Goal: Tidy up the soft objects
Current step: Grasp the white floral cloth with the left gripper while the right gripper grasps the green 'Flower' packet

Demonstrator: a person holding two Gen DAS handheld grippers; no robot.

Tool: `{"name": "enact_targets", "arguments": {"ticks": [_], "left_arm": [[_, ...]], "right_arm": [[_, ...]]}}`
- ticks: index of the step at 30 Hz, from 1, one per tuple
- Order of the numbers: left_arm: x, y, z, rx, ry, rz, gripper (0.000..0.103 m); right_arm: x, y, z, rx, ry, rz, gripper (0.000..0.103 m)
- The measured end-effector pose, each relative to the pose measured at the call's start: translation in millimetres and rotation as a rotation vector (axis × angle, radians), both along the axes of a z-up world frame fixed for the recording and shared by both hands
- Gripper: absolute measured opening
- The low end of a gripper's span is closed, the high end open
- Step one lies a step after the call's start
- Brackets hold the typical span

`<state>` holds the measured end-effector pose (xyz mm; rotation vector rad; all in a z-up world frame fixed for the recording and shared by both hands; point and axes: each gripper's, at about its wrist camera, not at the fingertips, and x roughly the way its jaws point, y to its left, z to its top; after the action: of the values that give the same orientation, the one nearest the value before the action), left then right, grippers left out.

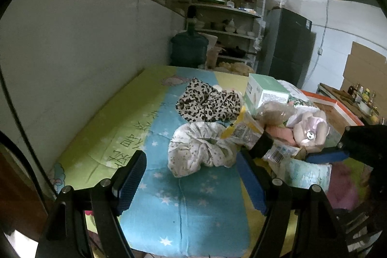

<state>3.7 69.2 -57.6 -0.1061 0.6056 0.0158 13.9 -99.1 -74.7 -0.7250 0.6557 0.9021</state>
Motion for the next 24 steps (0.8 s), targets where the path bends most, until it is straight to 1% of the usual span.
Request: {"name": "enact_targets", "arguments": {"ticks": [2, 4, 6, 10, 12, 13, 14, 16, 18, 20, 23, 24], "left_arm": [[3.6, 1.5, -2.3, -0.017, 0.01, -0.019, 0.077], [8.4, 2.7, -5.9, -0.026, 0.022, -0.031, 0.077], [14.9, 4.5, -9.5, -0.028, 0.036, -0.03, 0.077], [30.6, 7.9, -19.1, -0.04, 0.066, -0.02, 0.077], [37.8, 9.1, -24.4, -0.047, 0.082, -0.02, 0.077], [42.1, 9.9, -27.9, -0.052, 0.097, -0.019, 0.072], [45.0, 9.7, -30.7, -0.057, 0.109, -0.022, 0.064], [51.5, 10.0, -37.5, -0.077, 0.135, -0.04, 0.055], [51.6, 6.1, -38.4, -0.059, 0.12, -0.047, 0.04], [51.9, 5.6, -39.1, -0.059, 0.108, -0.054, 0.025], [52.7, 9.6, -39.1, -0.09, 0.099, -0.043, 0.016], [52.3, 11.0, -38.3, -0.102, 0.095, -0.038, 0.015]], "right_arm": [[0.5, 4.2, -6.3, -0.024, -0.01, 0.003, 0.06], [1.3, 4.9, -8.7, -0.031, -0.013, -0.003, 0.05], [5.9, 2.4, -7.0, -0.017, 0.016, -0.026, 0.044], [5.8, -1.7, -4.0, 0.015, 0.028, -0.047, 0.039], [5.2, -2.7, -0.7, 0.058, 0.044, -0.052, 0.039], [3.4, -4.1, 2.9, 0.086, 0.049, -0.055, 0.039], [2.6, -5.9, 6.8, 0.121, 0.052, -0.059, 0.039], [0.0, -7.8, 13.1, 0.174, 0.051, -0.073, 0.039], [-1.5, -11.2, 19.7, 0.236, 0.052, -0.097, 0.039], [-2.9, -14.5, 24.7, 0.292, 0.058, -0.121, 0.039], [-4.4, -19.8, 31.1, 0.378, 0.064, -0.171, 0.039], [-4.9, -21.8, 33.5, 0.409, 0.065, -0.188, 0.039]]}}
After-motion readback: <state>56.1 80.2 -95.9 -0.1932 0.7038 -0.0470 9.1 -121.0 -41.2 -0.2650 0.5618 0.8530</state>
